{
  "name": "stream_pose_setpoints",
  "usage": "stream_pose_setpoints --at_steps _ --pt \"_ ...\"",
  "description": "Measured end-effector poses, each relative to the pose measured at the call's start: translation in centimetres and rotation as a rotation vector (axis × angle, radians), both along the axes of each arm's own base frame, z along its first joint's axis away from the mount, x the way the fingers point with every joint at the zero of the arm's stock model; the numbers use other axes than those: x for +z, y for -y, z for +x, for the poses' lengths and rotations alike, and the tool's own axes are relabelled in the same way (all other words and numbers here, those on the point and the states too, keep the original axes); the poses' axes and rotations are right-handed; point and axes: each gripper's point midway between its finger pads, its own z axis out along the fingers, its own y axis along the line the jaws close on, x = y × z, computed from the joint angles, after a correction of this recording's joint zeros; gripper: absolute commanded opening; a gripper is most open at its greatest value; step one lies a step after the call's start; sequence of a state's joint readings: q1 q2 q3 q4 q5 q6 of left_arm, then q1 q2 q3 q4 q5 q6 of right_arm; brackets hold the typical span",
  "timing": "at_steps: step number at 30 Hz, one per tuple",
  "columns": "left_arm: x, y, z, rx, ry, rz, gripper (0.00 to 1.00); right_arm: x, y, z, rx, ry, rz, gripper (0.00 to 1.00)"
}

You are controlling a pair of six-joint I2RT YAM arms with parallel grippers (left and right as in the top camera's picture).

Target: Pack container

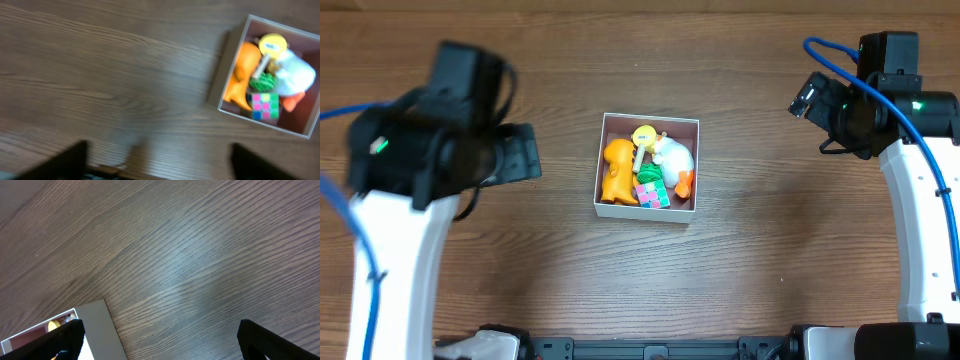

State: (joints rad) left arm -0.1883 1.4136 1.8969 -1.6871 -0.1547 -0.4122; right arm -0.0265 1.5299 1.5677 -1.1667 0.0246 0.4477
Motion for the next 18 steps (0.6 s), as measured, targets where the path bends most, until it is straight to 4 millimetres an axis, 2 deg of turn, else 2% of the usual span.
stream_pose_setpoints --at_steps 3,7,18 --pt "1.6 -1.5 -1.7 0.042 0.074 0.012 1.0 0.0 0.0 0.0 0.0 0.0 0.0 1.0" --pt "2.9 -2.1 -3.0 0.05 0.133 0.018 1.0 0.0 0.0 0.0 0.0 0.0 0.0 1.0" --pt "2.2 -2.0 -2.4 0.05 0.105 0.024 1.0 0.0 0.0 0.0 0.0 0.0 0.0 1.0"
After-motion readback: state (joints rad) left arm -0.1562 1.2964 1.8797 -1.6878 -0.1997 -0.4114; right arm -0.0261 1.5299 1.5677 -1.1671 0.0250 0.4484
